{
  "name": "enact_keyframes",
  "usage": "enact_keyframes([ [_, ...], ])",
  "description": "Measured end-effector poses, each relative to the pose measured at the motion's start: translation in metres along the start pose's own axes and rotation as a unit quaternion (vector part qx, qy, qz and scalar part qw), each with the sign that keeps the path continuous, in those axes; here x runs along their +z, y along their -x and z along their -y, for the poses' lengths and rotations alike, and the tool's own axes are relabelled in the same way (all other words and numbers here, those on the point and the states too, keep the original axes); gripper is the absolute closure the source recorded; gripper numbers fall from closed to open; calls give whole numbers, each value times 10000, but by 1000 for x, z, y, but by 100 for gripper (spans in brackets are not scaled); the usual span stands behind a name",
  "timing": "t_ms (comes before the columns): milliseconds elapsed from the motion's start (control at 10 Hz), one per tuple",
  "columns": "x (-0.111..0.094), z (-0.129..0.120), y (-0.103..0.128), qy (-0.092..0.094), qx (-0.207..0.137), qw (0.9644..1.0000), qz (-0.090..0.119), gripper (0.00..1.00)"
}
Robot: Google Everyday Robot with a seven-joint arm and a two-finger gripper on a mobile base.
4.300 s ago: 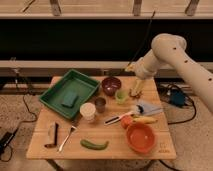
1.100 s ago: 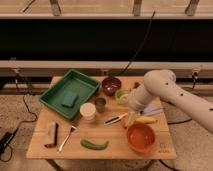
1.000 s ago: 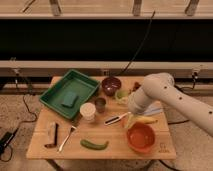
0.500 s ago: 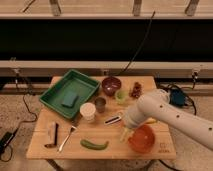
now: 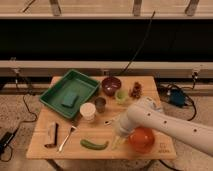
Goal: Place pepper in paper cup
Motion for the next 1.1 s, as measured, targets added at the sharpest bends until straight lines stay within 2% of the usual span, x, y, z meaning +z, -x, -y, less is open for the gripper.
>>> enact_keyframes([
  [300,21,-15,-6,271,74,9996,10,22],
  [600,33,-23,-5,408,141,9991,17,22],
  [1100,71,-26,23,722,19,9973,122,22],
])
